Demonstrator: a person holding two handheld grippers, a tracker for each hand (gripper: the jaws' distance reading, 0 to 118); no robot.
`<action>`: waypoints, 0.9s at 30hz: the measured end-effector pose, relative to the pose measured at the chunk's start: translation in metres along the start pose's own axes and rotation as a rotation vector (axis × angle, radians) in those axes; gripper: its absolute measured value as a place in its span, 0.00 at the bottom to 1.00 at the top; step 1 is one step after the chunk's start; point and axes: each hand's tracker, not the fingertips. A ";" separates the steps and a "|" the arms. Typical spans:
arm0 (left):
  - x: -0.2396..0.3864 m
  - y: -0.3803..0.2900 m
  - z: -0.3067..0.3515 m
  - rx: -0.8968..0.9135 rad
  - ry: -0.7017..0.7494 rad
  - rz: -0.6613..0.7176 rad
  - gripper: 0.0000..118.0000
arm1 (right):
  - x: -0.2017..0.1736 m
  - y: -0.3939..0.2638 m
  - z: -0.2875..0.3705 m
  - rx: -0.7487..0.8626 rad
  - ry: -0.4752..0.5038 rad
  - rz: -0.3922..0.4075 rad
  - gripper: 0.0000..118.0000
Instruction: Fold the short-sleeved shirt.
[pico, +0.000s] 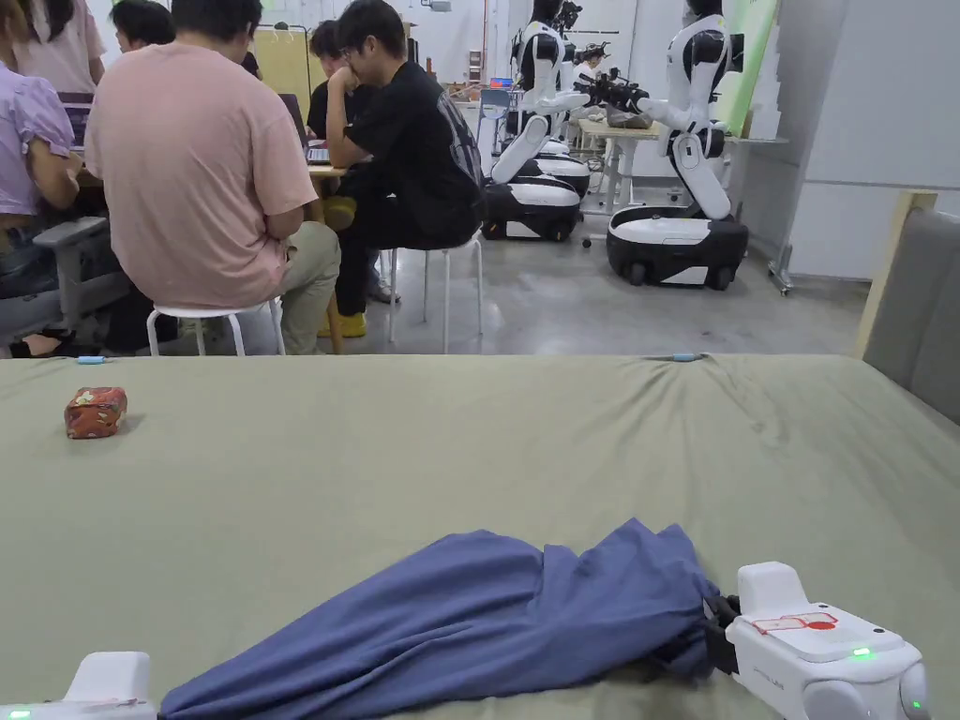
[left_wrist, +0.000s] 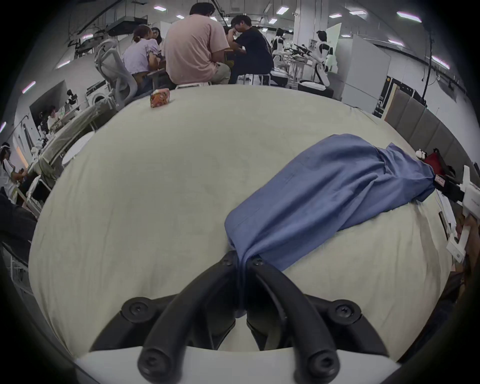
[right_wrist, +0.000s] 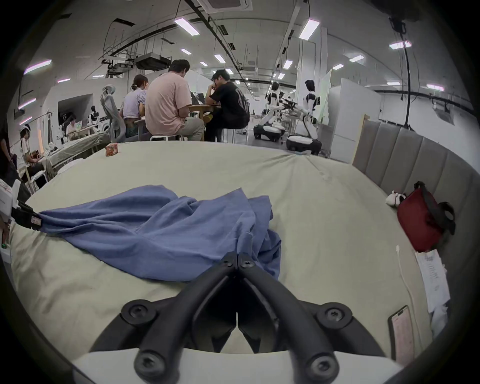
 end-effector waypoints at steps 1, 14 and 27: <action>0.001 0.002 0.003 0.023 0.019 -0.012 0.03 | 0.000 0.004 0.004 0.015 0.000 0.000 0.00; 0.017 0.094 0.071 0.290 0.151 -0.080 0.01 | 0.002 0.133 0.084 0.203 -0.074 0.038 0.00; 0.031 0.221 0.155 0.509 0.282 -0.137 0.01 | 0.021 0.291 0.158 0.386 -0.185 0.143 0.00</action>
